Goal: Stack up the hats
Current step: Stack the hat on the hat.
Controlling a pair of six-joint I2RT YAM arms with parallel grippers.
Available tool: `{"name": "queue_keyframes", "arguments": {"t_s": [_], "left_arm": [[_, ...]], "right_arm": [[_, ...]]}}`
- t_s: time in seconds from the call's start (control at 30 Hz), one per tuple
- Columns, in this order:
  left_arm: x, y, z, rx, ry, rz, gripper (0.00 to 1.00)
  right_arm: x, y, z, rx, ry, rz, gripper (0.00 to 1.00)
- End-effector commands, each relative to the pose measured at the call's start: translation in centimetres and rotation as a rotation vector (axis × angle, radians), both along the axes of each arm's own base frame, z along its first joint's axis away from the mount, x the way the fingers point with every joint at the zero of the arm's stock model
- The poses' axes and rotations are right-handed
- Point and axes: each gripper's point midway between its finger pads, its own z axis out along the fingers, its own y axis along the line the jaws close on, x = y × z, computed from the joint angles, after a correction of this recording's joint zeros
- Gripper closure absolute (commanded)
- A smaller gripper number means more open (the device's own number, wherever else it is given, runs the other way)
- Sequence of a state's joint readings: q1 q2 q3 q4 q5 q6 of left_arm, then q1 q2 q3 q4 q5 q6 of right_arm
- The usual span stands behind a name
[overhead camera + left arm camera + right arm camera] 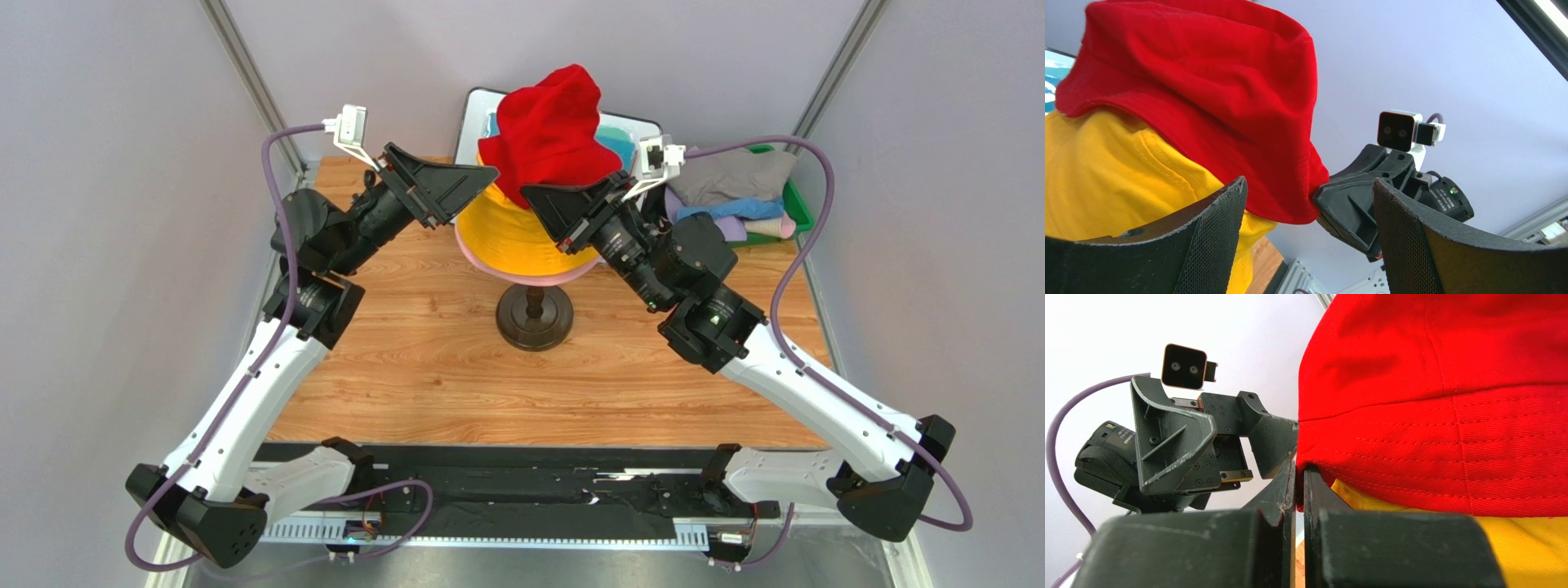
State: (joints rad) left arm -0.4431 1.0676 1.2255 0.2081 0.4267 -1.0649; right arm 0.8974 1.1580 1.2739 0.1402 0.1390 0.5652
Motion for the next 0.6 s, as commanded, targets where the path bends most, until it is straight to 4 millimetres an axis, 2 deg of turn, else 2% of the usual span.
{"name": "queue_keyframes", "arguments": {"t_s": [0.0,0.37,0.57], "left_arm": [[-0.9,-0.4,1.9,-0.024,-0.052,-0.026,0.20],[-0.4,0.3,0.3,-0.001,-0.008,0.035,0.21],[-0.3,-0.2,0.0,0.001,0.019,0.004,0.21]], "right_arm": [[-1.0,0.5,1.5,0.048,-0.027,0.042,1.00],[-1.2,-0.7,1.6,0.049,-0.033,0.013,1.00],[-1.4,-0.9,3.1,0.033,-0.053,0.012,1.00]]}}
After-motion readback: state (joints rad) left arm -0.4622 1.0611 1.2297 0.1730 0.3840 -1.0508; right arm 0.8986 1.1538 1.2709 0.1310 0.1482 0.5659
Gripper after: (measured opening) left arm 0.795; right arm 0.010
